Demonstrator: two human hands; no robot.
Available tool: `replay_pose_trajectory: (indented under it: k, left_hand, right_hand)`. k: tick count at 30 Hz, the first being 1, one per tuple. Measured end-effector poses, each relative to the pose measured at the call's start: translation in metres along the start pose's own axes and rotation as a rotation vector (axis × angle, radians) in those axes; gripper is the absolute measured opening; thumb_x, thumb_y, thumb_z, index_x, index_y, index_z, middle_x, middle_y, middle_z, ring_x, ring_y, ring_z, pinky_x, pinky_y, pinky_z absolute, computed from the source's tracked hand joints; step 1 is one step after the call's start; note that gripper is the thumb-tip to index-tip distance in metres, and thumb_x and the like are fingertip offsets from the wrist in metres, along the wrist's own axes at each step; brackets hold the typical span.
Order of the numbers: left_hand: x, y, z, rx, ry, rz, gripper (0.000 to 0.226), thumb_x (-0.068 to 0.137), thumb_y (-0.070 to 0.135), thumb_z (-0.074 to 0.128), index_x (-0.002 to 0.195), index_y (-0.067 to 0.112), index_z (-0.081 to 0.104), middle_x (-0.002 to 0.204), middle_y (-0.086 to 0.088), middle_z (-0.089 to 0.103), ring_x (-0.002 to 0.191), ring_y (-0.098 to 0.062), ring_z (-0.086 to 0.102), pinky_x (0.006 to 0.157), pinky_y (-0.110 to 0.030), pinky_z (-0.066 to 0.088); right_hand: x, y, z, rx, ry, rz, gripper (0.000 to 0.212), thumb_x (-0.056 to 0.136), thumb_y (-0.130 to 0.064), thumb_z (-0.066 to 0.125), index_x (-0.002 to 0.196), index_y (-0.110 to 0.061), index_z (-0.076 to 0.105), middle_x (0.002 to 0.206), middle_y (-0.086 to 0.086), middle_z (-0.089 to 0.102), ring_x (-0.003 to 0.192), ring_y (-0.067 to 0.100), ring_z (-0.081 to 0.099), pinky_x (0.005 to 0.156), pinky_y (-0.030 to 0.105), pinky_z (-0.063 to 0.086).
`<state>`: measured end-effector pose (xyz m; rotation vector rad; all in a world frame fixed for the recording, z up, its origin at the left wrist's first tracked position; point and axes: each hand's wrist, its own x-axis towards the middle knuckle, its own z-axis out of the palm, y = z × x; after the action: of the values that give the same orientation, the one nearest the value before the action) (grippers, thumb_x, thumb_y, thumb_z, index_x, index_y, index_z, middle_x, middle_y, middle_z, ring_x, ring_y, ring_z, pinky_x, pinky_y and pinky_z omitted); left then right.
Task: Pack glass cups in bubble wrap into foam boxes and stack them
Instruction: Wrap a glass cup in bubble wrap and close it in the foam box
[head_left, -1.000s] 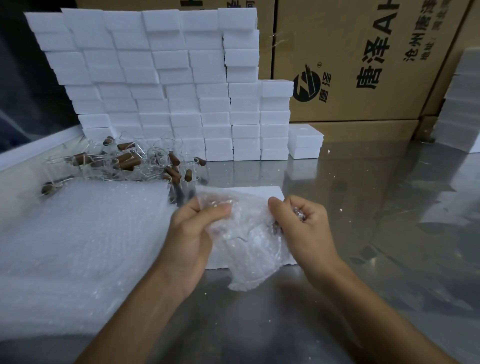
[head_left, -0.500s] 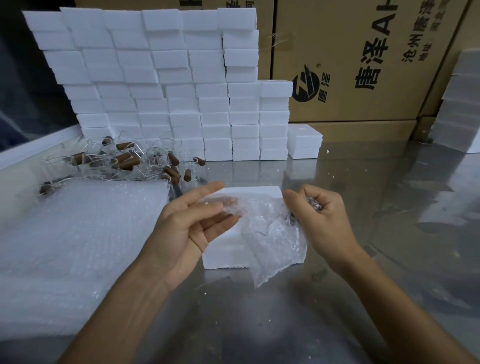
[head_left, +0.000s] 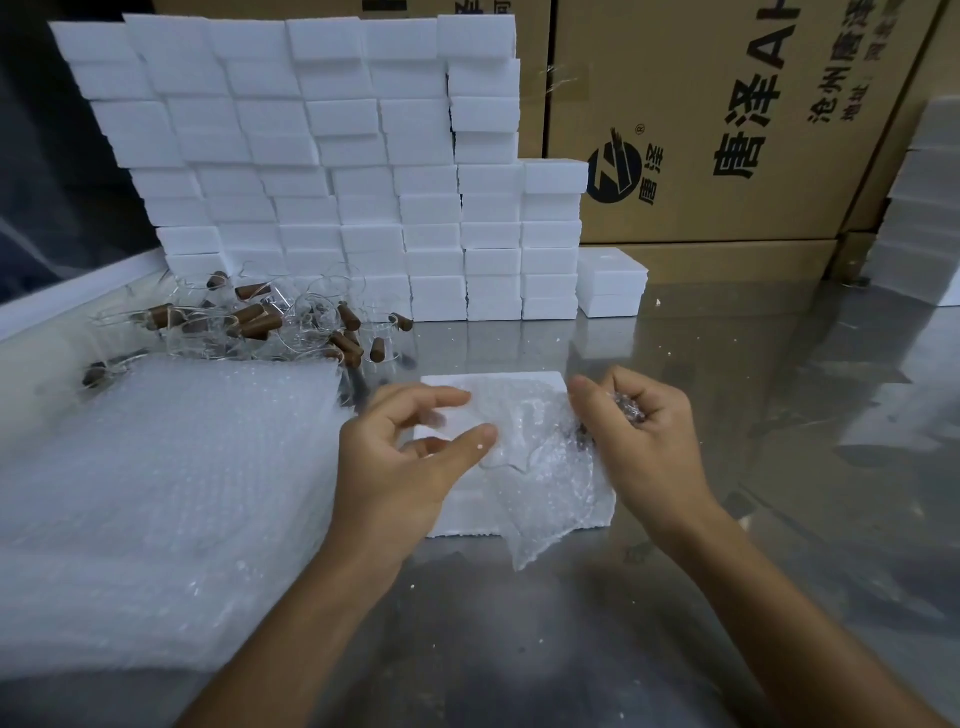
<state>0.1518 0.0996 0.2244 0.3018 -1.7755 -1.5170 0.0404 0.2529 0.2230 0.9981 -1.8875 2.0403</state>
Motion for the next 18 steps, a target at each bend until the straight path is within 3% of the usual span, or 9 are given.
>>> replay_pose_trajectory:
  k: [6,9,11,13,16,18]
  left_hand:
    - [-0.005,0.000,0.007,0.021,-0.118,0.216,0.022,0.073,0.021,0.080,0.093,0.028,0.073,0.093,0.011,0.076,0.091,-0.010,0.072,0.085,-0.022,0.055]
    - [-0.014,0.004,0.011,0.088,-0.226,0.287,0.008,0.089,0.030,0.067,0.095,0.032,0.072,0.093,0.016,0.075,0.092,-0.004,0.070,0.082,-0.015,0.051]
    - [-0.019,0.005,0.011,0.142,-0.296,0.299,0.020,0.086,0.042,0.061,0.099,0.032,0.072,0.095,0.015,0.074,0.095,-0.005,0.069,0.082,-0.018,0.051]
    - [-0.022,0.005,0.012,0.225,-0.341,0.298,0.039,0.076,0.054,0.068,0.100,0.024,0.073,0.094,0.009,0.074,0.094,-0.014,0.068,0.083,-0.028,0.052]
    - [-0.022,0.006,0.015,0.340,-0.347,0.354,0.050,0.061,0.062,0.077,0.080,0.016,0.068,0.074,0.006,0.064,0.076,-0.018,0.060,0.073,-0.033,0.045]
    - [-0.021,0.006,0.016,0.347,-0.364,0.381,0.046,0.064,0.059,0.077,0.069,0.015,0.065,0.066,0.006,0.058,0.069,-0.017,0.055,0.072,-0.034,0.041]
  right_hand:
    - [0.000,0.000,0.002,-0.022,0.061,-0.011,0.047,0.093,-0.003,0.062,0.052,-0.011,0.041,0.043,-0.016,0.048,0.044,-0.002,0.042,0.049,0.010,0.033]
    - [-0.002,0.000,0.005,-0.027,0.121,-0.024,0.049,0.093,-0.002,0.061,0.051,-0.013,0.039,0.042,-0.016,0.044,0.043,-0.001,0.040,0.049,0.008,0.031]
    - [-0.004,-0.001,0.008,-0.030,0.155,-0.036,0.048,0.094,-0.002,0.060,0.052,-0.013,0.039,0.042,-0.016,0.042,0.043,0.000,0.039,0.049,0.008,0.031]
    - [-0.006,-0.002,0.011,-0.037,0.183,-0.061,0.048,0.094,-0.003,0.060,0.053,-0.014,0.038,0.043,-0.015,0.042,0.044,0.001,0.038,0.049,0.010,0.031]
    - [-0.012,-0.006,0.020,-0.048,0.212,-0.115,0.045,0.093,-0.011,0.060,0.055,-0.012,0.036,0.047,-0.003,0.040,0.047,0.003,0.036,0.050,0.013,0.031]
    - [-0.016,-0.010,0.024,-0.078,0.223,-0.152,0.043,0.091,-0.016,0.059,0.056,-0.015,0.034,0.051,0.007,0.040,0.048,0.006,0.035,0.050,0.016,0.031]
